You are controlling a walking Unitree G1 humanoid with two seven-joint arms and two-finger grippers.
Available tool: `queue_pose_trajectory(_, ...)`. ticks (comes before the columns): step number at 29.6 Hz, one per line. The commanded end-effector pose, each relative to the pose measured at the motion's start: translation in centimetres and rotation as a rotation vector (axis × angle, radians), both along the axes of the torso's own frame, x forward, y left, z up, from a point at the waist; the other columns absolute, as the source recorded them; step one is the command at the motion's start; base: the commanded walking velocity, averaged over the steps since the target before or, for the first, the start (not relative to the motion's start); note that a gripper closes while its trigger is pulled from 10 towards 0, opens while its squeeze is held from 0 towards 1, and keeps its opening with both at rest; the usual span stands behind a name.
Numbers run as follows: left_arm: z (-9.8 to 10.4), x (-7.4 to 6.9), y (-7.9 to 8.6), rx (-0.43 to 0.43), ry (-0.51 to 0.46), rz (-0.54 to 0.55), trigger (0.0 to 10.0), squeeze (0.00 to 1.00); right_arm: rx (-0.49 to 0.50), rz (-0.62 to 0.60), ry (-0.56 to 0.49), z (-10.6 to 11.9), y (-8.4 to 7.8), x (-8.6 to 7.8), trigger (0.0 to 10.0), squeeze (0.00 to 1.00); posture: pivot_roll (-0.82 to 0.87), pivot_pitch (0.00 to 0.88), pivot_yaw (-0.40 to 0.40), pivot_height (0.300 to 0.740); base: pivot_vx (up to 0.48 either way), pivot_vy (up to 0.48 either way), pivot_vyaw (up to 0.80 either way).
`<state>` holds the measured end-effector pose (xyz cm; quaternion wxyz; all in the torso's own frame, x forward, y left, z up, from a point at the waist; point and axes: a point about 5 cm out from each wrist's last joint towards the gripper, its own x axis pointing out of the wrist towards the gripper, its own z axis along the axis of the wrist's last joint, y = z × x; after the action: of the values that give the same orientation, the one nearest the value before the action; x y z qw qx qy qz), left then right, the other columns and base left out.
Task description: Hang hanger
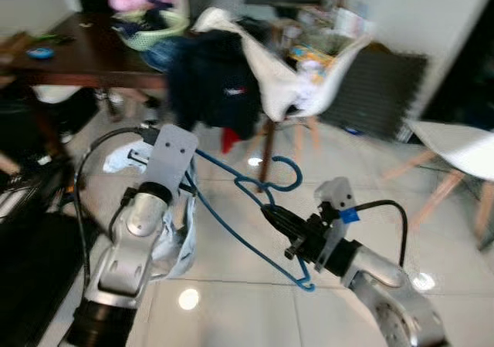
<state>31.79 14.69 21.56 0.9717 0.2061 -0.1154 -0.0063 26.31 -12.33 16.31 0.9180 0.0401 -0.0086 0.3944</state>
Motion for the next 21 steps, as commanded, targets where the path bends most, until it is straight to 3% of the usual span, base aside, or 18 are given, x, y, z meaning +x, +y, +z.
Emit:
queue_pose_trajectory(1, 1.8, -0.1, 0.6, 0.005, -0.082, 0.014, 10.0, 0.0, 0.004, -0.076, 0.019, -0.3, -1.3, 0.2, 10.0, 0.0, -0.01, 0.093, -0.037, 0.74, 0.45, 0.0, 0.54)
queue_pose_trajectory(6, 3.1, 0.1, 0.7, 0.011, -0.126, -0.007, 10.0, 0.0, 0.071, -0.103, 0.047, -0.1, -1.2, 0.5, 10.0, 0.0, -0.01, 0.09, -0.042, 0.74, 0.45, 0.0, 0.0)
queue_pose_trajectory(21, 3.8, 0.2, 0.4, 0.006, -0.142, -0.036, 10.0, 0.0, 0.094, -0.15, 0.036, 0.4, -1.4, 1.0, 10.0, 0.0, -0.01, 0.088, -0.043, 0.74, 0.447, 0.0, -0.79)
